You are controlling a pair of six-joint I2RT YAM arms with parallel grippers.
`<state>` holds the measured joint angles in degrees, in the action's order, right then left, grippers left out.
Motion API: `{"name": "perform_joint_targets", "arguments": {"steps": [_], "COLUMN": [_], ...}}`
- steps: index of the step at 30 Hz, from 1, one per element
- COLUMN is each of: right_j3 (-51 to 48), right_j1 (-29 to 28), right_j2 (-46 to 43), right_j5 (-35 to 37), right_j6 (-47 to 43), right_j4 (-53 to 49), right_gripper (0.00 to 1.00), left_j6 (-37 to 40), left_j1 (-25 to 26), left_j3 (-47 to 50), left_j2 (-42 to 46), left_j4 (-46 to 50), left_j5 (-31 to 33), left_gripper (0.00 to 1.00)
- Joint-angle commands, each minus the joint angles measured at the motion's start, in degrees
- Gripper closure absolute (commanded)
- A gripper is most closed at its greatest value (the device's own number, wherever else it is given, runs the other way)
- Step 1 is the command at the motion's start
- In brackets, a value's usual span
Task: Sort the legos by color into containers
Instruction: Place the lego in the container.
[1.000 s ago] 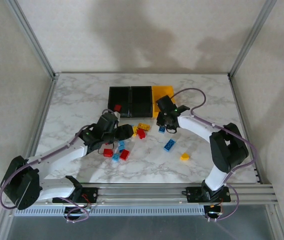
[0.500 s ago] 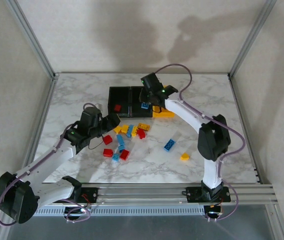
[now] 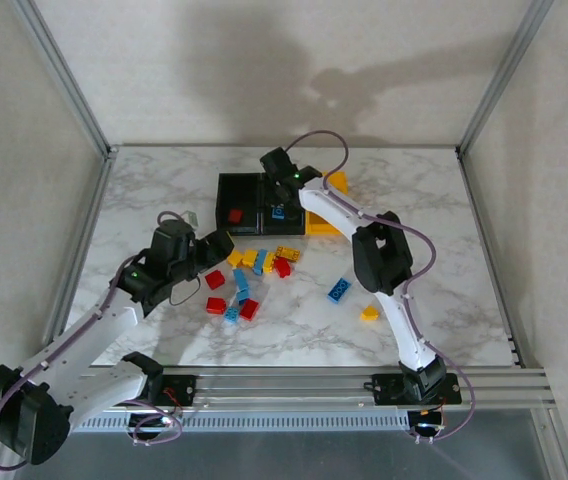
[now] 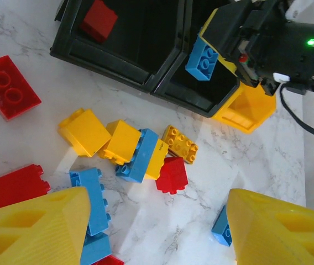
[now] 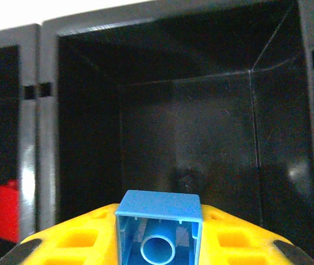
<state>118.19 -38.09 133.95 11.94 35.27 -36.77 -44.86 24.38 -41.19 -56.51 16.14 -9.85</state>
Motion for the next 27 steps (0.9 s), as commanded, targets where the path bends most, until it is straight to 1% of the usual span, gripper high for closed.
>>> {"name": "perform_joint_targets", "arguments": {"steps": [1,4,9,16,22,25,27], "right_j3": [2.4,2.7,3.3,3.2,1.1,-4.5,-9.7], "right_j1": [0.0,0.0,-0.1,-0.3,-1.4,-1.4,-3.0], "right_j2": [1.6,2.4,2.7,-0.2,-5.7,-10.9,-14.9], "right_j5": [2.1,2.5,2.2,2.8,3.0,1.9,0.9], "right_j6": [-0.9,-0.9,-0.9,-2.0,-3.6,-4.7,-5.2], "right_j4": [-1.0,-1.0,-1.2,-1.6,-1.5,0.6,2.4], "right_gripper": [0.75,0.73,0.59,0.49,0.48,0.48,0.48], "left_j6": [-0.2,-0.3,-0.3,-0.5,-0.2,0.3,0.8], "left_j1": [-0.7,-0.8,-0.8,-0.8,-0.9,-0.9,-0.8], "left_j3": [1.0,1.3,1.6,1.8,1.6,1.7,1.8], "left_j2": [1.3,1.3,1.1,0.9,0.5,0.4,0.5], "left_j4": [1.2,1.2,1.0,0.8,1.0,1.3,2.2], "left_j5": [-0.3,-0.3,-0.3,-0.5,-0.7,-1.5,-2.1], "left_gripper": [0.34,0.34,0.34,0.33,0.33,0.34,0.33]}}
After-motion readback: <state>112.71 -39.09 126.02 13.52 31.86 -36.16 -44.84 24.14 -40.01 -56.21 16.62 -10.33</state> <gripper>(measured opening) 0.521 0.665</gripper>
